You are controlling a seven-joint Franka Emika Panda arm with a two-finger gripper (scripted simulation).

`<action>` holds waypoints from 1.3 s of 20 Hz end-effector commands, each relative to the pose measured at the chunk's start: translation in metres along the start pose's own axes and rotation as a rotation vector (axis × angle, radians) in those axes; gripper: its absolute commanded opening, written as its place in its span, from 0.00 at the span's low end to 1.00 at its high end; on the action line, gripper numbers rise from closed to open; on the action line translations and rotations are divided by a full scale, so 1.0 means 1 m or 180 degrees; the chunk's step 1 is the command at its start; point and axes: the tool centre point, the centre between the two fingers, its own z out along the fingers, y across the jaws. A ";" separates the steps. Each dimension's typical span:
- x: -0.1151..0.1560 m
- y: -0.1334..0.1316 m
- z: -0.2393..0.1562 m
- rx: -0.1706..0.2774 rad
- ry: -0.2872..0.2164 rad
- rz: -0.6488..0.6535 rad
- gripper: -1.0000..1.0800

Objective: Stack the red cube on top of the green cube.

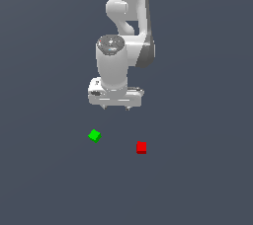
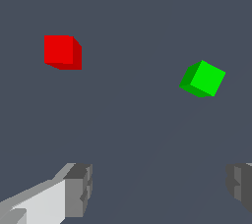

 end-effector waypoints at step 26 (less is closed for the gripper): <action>0.082 -0.085 0.063 0.0034 0.0016 0.0022 0.96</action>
